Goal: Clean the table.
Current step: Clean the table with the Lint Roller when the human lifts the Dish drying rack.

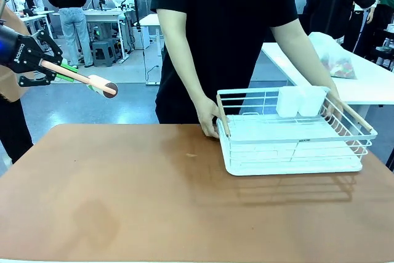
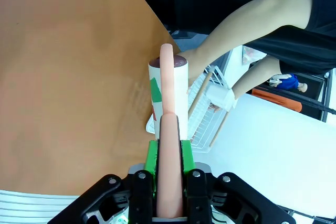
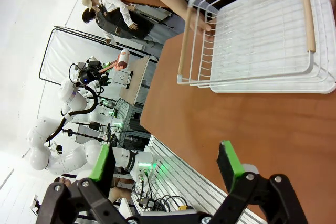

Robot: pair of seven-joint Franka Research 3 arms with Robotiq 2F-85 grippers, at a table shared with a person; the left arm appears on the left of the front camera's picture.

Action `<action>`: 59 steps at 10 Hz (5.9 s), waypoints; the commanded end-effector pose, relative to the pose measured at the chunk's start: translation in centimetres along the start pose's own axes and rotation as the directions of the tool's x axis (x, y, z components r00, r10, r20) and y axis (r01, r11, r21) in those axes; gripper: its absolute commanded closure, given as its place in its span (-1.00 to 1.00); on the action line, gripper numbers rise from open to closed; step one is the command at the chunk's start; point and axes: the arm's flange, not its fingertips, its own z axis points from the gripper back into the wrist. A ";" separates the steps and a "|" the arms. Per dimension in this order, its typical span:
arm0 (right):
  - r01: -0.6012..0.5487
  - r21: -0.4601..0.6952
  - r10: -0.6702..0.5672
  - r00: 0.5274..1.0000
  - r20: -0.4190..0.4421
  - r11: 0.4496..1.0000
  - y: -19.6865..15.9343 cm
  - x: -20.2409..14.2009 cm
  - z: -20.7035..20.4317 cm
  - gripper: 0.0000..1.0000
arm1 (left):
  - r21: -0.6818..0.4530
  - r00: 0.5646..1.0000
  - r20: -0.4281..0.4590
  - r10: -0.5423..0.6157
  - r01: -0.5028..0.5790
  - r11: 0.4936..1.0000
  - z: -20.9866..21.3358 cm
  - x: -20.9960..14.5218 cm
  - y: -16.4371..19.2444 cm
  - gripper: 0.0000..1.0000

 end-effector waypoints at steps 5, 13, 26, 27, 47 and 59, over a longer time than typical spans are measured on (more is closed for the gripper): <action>-0.016 0.012 0.016 1.000 0.003 1.000 0.3 0.1 0.1 -1.00 | 0.005 1.000 0.020 -0.007 0.007 1.000 0.0 0.0 -0.2 0.98; -0.016 0.012 0.016 1.000 0.003 1.000 0.3 0.1 0.1 -1.00 | 0.005 1.000 0.020 -0.007 0.007 1.000 0.0 0.0 -0.2 0.98; -0.016 0.012 0.016 1.000 0.003 1.000 0.3 0.1 0.1 -1.00 | 0.192 0.712 -0.476 -0.517 0.658 0.728 -18.4 -1.9 -7.4 0.58; -0.016 0.012 0.016 1.000 0.003 1.000 0.3 0.1 0.1 -1.00 | 0.209 0.724 -0.473 -0.501 0.645 0.735 -19.7 -1.8 -6.1 0.58; -0.016 0.012 0.016 1.000 0.003 1.000 0.3 0.1 0.1 -1.00 | 0.224 0.718 -0.525 -0.457 0.634 0.740 -39.5 -9.8 -10.0 0.58; -0.016 0.012 0.016 1.000 0.003 1.000 0.3 0.1 0.1 -1.00 | 0.237 0.619 -0.680 -0.392 0.692 0.682 -49.0 -12.0 -7.4 0.58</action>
